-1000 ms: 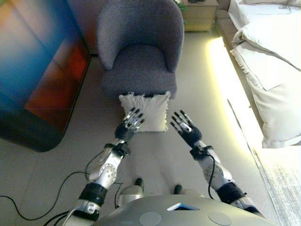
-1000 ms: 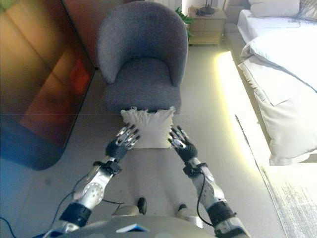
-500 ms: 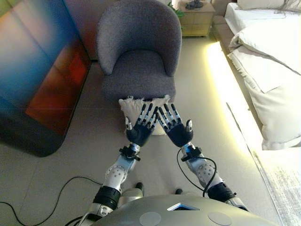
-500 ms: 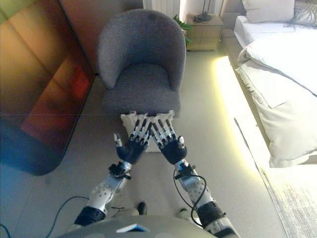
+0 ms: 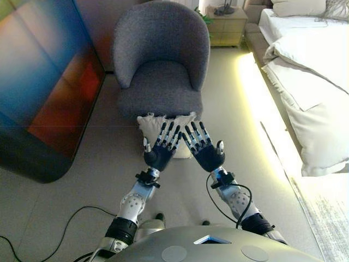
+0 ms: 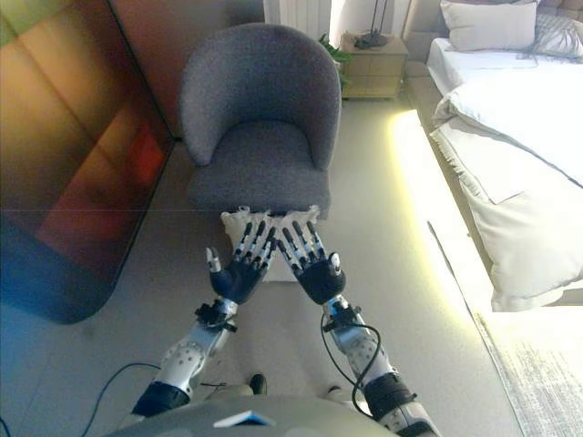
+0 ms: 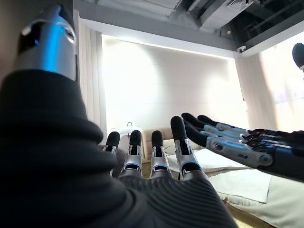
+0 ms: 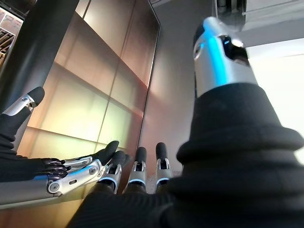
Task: Pick up the cushion and take it to the sofa
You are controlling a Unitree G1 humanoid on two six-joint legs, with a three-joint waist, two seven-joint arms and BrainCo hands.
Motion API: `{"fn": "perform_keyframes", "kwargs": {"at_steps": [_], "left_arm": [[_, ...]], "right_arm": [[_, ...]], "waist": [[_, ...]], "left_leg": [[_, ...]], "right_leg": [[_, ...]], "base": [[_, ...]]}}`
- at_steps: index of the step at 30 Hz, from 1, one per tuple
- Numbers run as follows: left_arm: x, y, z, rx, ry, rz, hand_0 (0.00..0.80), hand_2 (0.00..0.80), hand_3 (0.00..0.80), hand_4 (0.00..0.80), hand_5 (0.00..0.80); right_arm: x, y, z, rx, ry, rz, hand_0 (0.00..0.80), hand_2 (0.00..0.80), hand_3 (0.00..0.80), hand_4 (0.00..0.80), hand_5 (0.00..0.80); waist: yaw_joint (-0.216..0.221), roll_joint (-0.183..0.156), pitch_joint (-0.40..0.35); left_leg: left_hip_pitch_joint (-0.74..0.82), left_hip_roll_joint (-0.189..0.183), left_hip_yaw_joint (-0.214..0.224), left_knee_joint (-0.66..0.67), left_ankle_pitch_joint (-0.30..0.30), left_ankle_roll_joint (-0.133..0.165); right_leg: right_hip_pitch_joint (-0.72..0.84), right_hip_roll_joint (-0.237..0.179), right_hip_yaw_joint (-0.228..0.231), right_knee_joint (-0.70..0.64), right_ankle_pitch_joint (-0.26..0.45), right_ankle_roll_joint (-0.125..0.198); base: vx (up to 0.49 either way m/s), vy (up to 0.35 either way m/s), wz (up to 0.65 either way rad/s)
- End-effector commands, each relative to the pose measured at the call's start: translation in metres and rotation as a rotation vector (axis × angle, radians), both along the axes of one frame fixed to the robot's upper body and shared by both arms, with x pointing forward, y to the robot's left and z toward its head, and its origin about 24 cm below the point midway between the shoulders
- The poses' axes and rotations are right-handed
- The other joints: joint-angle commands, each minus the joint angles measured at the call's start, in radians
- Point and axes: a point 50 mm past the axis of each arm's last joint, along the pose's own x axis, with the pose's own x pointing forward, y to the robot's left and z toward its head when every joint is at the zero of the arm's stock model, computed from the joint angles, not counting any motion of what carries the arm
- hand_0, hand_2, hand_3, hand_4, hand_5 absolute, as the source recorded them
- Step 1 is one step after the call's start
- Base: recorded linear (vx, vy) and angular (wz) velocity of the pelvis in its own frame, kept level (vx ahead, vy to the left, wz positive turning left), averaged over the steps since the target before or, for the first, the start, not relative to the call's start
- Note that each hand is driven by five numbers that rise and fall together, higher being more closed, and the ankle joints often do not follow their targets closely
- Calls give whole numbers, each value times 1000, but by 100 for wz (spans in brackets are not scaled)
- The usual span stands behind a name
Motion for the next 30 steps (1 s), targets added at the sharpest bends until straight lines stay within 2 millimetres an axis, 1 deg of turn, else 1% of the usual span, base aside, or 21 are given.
{"fn": "perform_keyframes", "kwargs": {"at_steps": [1, 9, 12, 13, 14, 15, 16, 17, 18, 20, 21, 22, 23, 25, 27, 28, 29, 30], "left_arm": [[16, 1, 13, -18, -65, 25, 0, 0, 0, 0, 0], [16, 1, 14, -10, -74, 18, 0, 0, 0, 0, 0], [16, 3, 9, 88, -35, 17, 0, 0, 0, 0, 0], [17, 10, 2, 247, 20, 51, 0, 0, 0, 0, 0], [20, 21, -2, 447, 52, 100, 0, 0, 0, 0, 0], [22, 32, -5, 603, 79, 140, 0, 0, 0, 0, 0], [22, 37, -6, 666, 85, 159, 0, 0, 0, 0, 0], [23, 59, -11, 807, 146, 218, 0, 0, 0, 0, 0], [22, 70, -13, 865, 171, 247, 0, 0, 0, 0, 0], [11, 97, -22, 992, 233, 312, 0, 0, 0, 0, 0], [5, 107, -25, 1062, 254, 337, 0, 0, 0, 0, 0], [2, 112, -27, 1121, 277, 354, 0, 0, 0, 0, 0], [-8, 124, -32, 1169, 309, 351, 0, 0, 0, 0, 0], [-21, 134, -40, 1233, 335, 314, 0, 0, 0, 0, 0], [-34, 138, -49, 1279, 364, 276, 0, 0, 0, 0, 0], [-39, 139, -52, 1284, 378, 266, 0, 0, 0, 0, 0], [-51, 139, -60, 1296, 413, 246, 0, 0, 0, 0, 0], [-58, 138, -65, 1287, 445, 237, 0, 0, 0, 0, 0]], "right_arm": [[12, 4, 20, 56, -104, -28, 0, 0, 0, 0, 0], [12, 6, 20, 35, -103, -16, 0, 0, 0, 0, 0], [13, 3, 15, -52, -64, -49, 0, 0, 0, 0, 0], [15, -5, 7, -231, -13, -94, 0, 0, 0, 0, 0], [18, -17, -1, -486, 18, -152, 0, 0, 0, 0, 0], [21, -27, -3, -651, 27, -184, 0, 0, 0, 0, 0], [22, -30, -4, -696, 39, -193, 0, 0, 0, 0, 0], [24, -47, -7, -828, 62, -230, 0, 0, 0, 0, 0], [24, -55, -8, -864, 82, -251, 0, 0, 0, 0, 0], [21, -78, -13, -965, 126, -308, 0, 0, 0, 0, 0], [19, -86, -15, -1034, 134, -321, 0, 0, 0, 0, 0], [18, -90, -17, -1087, 143, -317, 0, 0, 0, 0, 0], [14, -100, -21, -1152, 151, -312, 0, 0, 0, 0, 0], [6, -112, -27, -1206, 173, -293, 0, 0, 0, 0, 0], [-1, -121, -34, -1231, 211, -282, 0, 0, 0, 0, 0], [-4, -122, -37, -1227, 231, -280, 0, 0, 0, 0, 0], [-12, -124, -44, -1220, 280, -277, 0, 0, 0, 0, 0], [-16, -124, -48, -1212, 322, -286, 0, 0, 0, 0, 0]], "waist": [[23, -24, 1], [23, -23, 1], [23, -23, 4], [22, -23, 7], [21, -24, 12], [20, -24, 14], [19, -24, 12], [17, -24, 16], [17, -25, 19], [18, -27, 31], [19, -27, 38], [21, -27, 42], [23, -26, 54], [28, -26, 68], [31, -27, 77], [32, -27, 79], [33, -29, 79], [32, -29, 78]], "left_leg": [[28, -20, 48, 18, -64, 26], [28, -20, 51, 19, -64, 26], [25, -21, 51, 20, -63, 27], [26, -21, 51, 20, -62, 26], [28, -22, 51, 21, -62, 26], [26, -22, 49, 21, -59, 25], [22, -23, 48, 20, -56, 25], [20, -23, 46, 20, -52, 25], [18, -24, 46, 20, -51, 26], [14, -23, 45, 20, -50, 27], [10, -23, 44, 20, -49, 27], [8, -23, 44, 21, -48, 27], [2, -24, 40, 23, -46, 28], [-9, -26, 36, 27, -45, 29], [-12, -27, 31, 31, -46, 30], [-10, -28, 29, 30, -47, 30], [-5, -31, 23, 31, -51, 30], [-1, -34, 21, 33, -54, 32]], "right_leg": [[-20, -9, -2, 22, 28, 7], [-21, -11, -4, 23, 29, 8], [-25, -11, -2, 26, 30, 8], [-25, -11, -3, 26, 31, 9], [-23, -12, -4, 27, 30, 11], [-25, -11, -3, 27, 31, 11], [-29, -11, -3, 27, 32, 10], [-33, -10, -2, 28, 32, 10], [-35, -9, -2, 29, 32, 9], [-40, -6, 0, 29, 33, 7], [-43, -6, 1, 30, 34, 6], [-44, -6, 1, 30, 34, 6], [-51, -7, -1, 35, 34, 6], [-60, -9, -5, 40, 32, 6], [-61, -10, -9, 43, 31, 6], [-60, -10, -10, 43, 30, 7], [-54, -10, -9, 42, 29, 9], [-50, -11, -8, 41, 28, 10]], "base": [[0, 0, 0], [0, 0, 0], [0, 0, 0], [0, 0, 0], [0, 0, 0], [0, 0, 0], [0, 0, 0], [0, 0, 0], [0, 0, 0], [-21, 2, -1], [-44, 5, -2], [-62, 17, -3], [-67, 22, -3], [-62, 22, -1], [0, 0, 0], [87, 36, 3], [123, 52, 3], [170, 72, 1]]}}
